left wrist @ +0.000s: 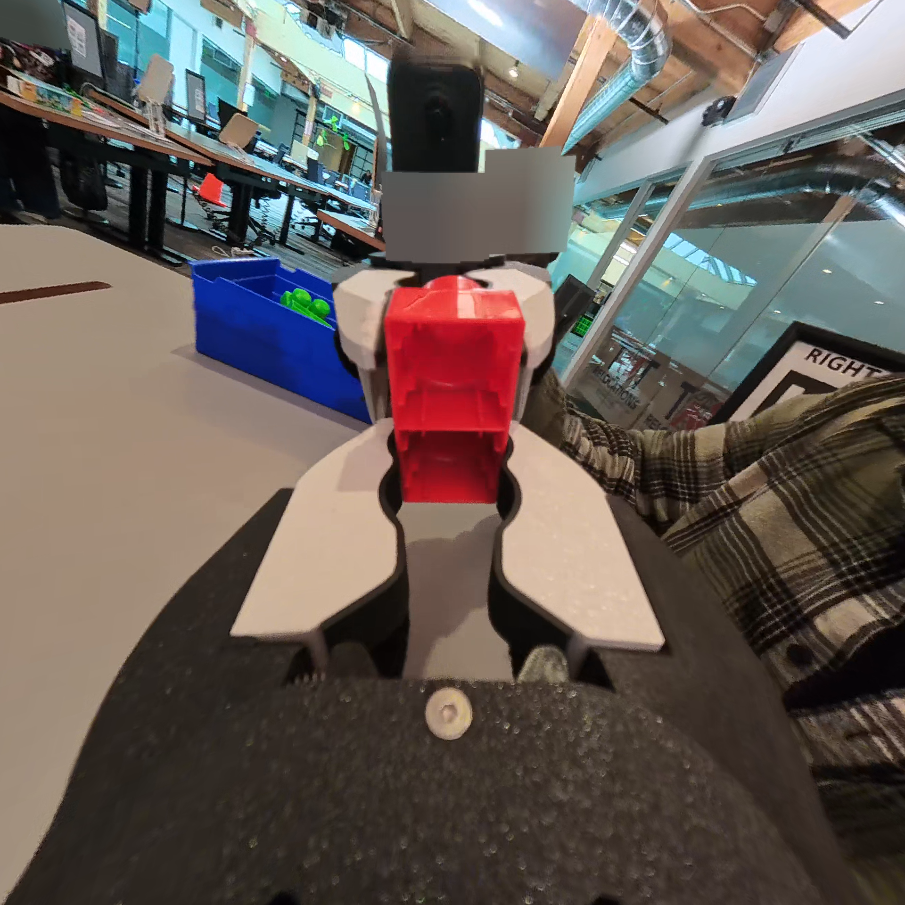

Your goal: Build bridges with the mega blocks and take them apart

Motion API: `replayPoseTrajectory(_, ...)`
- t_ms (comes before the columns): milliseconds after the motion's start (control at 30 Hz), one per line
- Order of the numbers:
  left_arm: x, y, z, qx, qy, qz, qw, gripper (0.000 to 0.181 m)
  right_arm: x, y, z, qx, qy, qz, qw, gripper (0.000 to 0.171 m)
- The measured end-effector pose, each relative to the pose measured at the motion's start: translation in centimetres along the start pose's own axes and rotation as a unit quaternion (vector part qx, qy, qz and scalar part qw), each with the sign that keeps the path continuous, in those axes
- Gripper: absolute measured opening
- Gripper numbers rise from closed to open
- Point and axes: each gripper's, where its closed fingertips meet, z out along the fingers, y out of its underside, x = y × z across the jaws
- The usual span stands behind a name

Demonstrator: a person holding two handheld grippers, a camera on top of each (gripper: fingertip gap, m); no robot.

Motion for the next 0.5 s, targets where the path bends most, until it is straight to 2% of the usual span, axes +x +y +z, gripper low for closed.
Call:
replayPoseTrajectory(133,-1.2,-1.4,-4.8,-0.003,-0.065,0.002,0.998,0.036,1.0,0.1,-1.4,-0.023,0.053,-0.016,0.998,0.057)
replayPoseTrajectory(200,-2.8,-2.6,-9.8,-0.019,-0.14,0.012,0.99,0.036,1.3,1.1,-2.4,-0.049,0.083,-0.022,0.995,0.06)
replayPoseTrajectory(267,-4.9,-3.9,-16.4,-0.052,-0.241,0.02,0.969,0.036,1.4,2.5,-3.5,-0.072,0.109,-0.022,0.991,0.062)
replayPoseTrajectory(333,-6.9,-5.1,-23.9,-0.092,-0.347,0.023,0.933,0.036,1.4,4.1,-4.6,-0.091,0.125,-0.018,0.988,0.061)
replayPoseTrajectory(400,-8.7,-5.7,-31.7,-0.139,-0.451,0.011,0.882,0.036,1.3,5.4,-5.4,-0.104,0.137,-0.009,0.985,0.062)
replayPoseTrajectory(500,-10.7,-4.6,-41.7,-0.199,-0.552,-0.055,0.808,0.036,1.1,6.7,-6.3,-0.109,0.151,-0.004,0.982,0.062)
